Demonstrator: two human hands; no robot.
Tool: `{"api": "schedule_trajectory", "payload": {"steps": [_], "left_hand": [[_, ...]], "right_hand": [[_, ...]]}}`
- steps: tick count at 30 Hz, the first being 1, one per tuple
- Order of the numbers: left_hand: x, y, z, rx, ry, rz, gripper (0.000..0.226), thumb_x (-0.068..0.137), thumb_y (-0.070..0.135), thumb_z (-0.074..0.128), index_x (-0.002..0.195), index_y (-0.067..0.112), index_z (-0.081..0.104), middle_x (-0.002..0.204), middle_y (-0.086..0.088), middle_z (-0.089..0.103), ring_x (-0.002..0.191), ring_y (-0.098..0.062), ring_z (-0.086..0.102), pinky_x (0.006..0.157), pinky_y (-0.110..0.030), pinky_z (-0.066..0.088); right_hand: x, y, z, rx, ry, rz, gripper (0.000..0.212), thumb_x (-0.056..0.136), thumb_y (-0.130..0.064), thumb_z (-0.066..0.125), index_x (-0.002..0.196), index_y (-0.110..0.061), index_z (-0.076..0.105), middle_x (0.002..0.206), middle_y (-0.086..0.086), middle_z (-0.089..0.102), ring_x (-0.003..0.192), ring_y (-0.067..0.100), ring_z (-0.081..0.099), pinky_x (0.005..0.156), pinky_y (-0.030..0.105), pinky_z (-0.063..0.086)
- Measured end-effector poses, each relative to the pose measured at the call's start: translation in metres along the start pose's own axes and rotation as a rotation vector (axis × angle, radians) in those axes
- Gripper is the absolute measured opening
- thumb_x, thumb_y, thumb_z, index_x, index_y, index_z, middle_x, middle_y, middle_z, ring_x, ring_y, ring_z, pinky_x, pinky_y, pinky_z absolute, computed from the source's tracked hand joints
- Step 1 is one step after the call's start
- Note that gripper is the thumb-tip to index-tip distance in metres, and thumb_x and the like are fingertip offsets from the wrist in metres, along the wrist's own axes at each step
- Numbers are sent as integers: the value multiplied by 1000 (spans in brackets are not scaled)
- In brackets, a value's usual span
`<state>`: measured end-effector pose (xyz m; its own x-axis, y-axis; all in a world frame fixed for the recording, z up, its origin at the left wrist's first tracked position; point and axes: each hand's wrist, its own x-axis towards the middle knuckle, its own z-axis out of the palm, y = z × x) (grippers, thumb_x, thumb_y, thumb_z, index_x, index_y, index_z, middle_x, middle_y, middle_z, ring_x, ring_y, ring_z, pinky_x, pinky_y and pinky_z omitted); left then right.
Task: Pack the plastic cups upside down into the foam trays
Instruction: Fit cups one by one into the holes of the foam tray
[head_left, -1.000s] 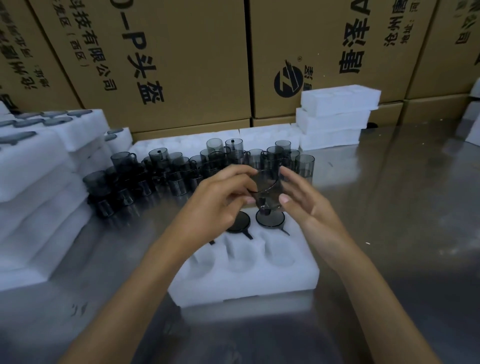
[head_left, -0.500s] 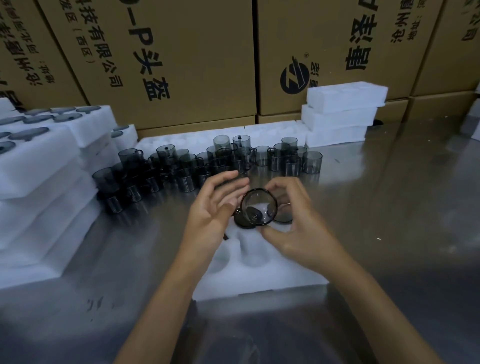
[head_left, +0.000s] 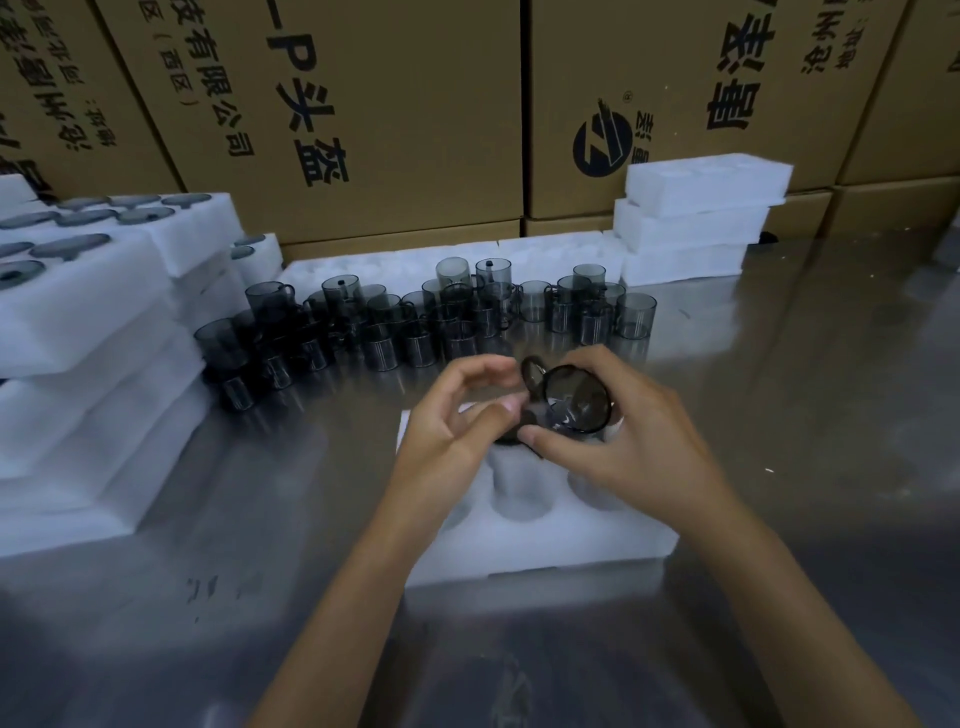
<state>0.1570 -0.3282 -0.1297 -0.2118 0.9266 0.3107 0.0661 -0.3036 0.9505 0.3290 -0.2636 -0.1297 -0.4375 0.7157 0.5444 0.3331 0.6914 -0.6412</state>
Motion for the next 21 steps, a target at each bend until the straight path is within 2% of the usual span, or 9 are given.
{"api": "schedule_trajectory", "payload": {"steps": [3,7,10,12,14,16,19,21], "left_hand": [[-4,0,9,69,-140,-7,43,97,-3,55,133,20,55,124,-8,60,109,-12,68,98,-29,53],[-7,-7,15,240,-235,30,56,96,-10,50,136,30,54,136,8,50,125,-5,57,109,-29,45],[-5,-11,13,352,-265,73,62,91,-16,45,132,29,60,141,14,51,135,-4,46,114,-30,38],[-4,-13,12,391,-273,77,63,87,-17,45,128,26,65,136,14,58,133,-3,47,114,-31,38],[-5,-15,13,401,-272,50,62,87,-14,45,125,30,66,128,16,63,128,-2,51,113,-31,39],[-5,-15,14,403,-271,25,58,86,-8,46,123,32,66,125,15,65,126,0,53,112,-28,40],[-5,-16,14,432,-263,34,46,90,-1,53,122,28,69,118,14,67,120,-2,57,106,-23,43],[-6,-17,16,449,-243,66,34,93,4,62,117,25,72,112,13,69,115,-4,59,102,-23,45]], "right_hand": [[0,3,-18,-21,-83,37,48,67,-58,80,96,-29,57,84,-14,67,76,5,63,60,16,46],[-1,12,-36,-127,-245,113,52,59,-63,79,89,-26,58,69,-14,59,59,5,50,54,16,38],[-3,18,-39,-95,-373,186,53,56,-64,80,95,-34,62,79,-15,63,69,4,57,61,20,45],[-4,19,-37,-77,-403,207,59,54,-67,80,100,-37,61,88,-12,66,79,8,61,70,32,51],[-4,19,-36,-90,-395,219,63,50,-71,79,97,-35,58,88,-12,65,80,8,61,72,35,52],[-3,20,-34,-91,-388,228,64,49,-71,82,94,-33,57,88,-12,65,81,8,61,72,34,52],[-5,23,-29,-99,-409,207,60,52,-64,89,89,-32,55,86,-11,62,77,3,56,64,19,45],[-5,25,-30,-83,-444,216,57,53,-64,89,87,-32,57,86,-12,59,76,1,53,64,17,43]]}}
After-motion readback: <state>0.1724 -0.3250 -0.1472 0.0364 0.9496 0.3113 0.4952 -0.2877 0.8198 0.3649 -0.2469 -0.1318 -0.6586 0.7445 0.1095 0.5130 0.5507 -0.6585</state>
